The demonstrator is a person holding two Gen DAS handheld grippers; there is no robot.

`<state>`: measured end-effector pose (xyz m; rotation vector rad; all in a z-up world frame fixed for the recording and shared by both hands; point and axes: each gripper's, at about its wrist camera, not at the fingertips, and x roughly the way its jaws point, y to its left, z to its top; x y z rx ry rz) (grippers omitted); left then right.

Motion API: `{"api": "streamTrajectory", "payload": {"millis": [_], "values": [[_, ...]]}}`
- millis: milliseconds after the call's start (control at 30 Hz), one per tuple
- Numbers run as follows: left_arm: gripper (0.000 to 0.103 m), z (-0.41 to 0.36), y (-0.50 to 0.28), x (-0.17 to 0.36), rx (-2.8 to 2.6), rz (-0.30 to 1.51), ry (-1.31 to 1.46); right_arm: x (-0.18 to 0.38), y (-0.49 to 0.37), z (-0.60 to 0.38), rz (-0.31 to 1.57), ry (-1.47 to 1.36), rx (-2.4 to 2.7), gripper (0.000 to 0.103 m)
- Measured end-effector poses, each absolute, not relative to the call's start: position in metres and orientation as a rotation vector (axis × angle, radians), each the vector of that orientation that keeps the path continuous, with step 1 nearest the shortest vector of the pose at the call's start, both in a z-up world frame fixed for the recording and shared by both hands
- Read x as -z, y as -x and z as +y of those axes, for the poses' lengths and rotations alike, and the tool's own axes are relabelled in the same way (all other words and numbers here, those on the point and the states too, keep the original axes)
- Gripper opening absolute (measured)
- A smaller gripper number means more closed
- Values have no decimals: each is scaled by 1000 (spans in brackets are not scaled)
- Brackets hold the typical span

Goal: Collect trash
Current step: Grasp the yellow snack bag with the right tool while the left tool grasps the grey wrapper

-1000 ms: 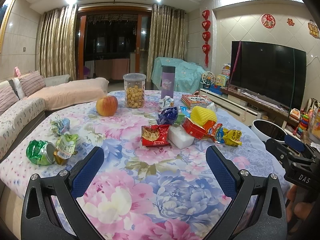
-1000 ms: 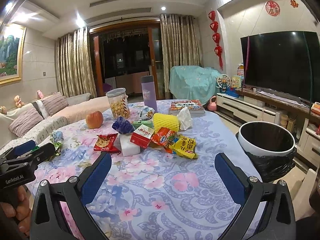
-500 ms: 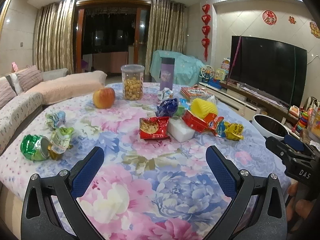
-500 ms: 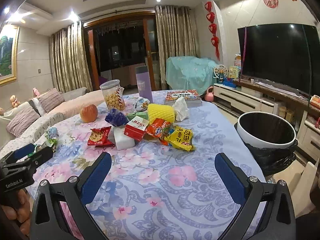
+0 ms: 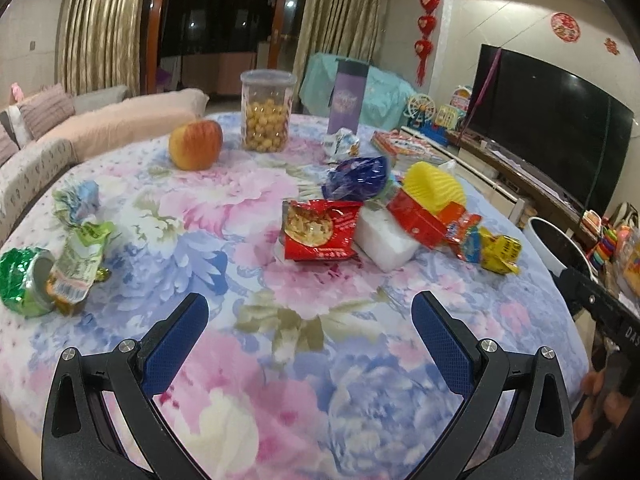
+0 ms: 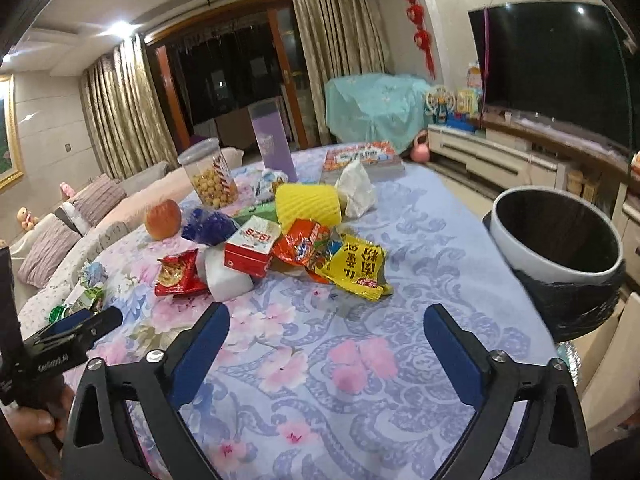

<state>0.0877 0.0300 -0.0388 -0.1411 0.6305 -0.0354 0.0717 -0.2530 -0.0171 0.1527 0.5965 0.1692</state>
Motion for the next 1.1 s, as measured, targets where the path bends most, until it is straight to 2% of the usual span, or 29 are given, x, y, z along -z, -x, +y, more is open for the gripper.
{"api": "streamTrajectory", "payload": {"millis": [267, 500, 533, 567, 600, 633, 667, 733, 800, 867, 1100], "values": [[103, 38, -140, 49, 29, 698, 164, 28, -109, -259, 667, -164, -160, 90], [93, 40, -177, 60, 36, 755, 185, 42, -144, -268, 737, -209, -170, 79], [88, 40, -180, 62, 38, 761, 186, 44, -146, -268, 745, -213, -174, 74], [85, 40, -184, 63, 42, 770, 188, 45, -150, -269, 754, -221, -184, 66], [76, 39, -187, 65, 51, 784, 190, 47, -152, -269, 763, -230, -196, 59], [62, 38, -189, 67, 59, 795, 193, 49, -154, -269, 771, -237, -207, 44], [55, 37, -191, 69, 72, 807, 195, 51, -155, -269, 776, -246, -220, 27], [21, 36, -193, 72, 99, 828, 200, 51, -153, -270, 775, -258, -237, 12], [9, 35, -190, 73, 109, 825, 203, 51, -150, -270, 768, -265, -260, 7], [6, 35, -183, 71, 111, 812, 202, 50, -144, -269, 762, -267, -280, 3], [1, 28, -149, 55, 138, 756, 194, 42, -128, -272, 733, -272, -318, 0]]}}
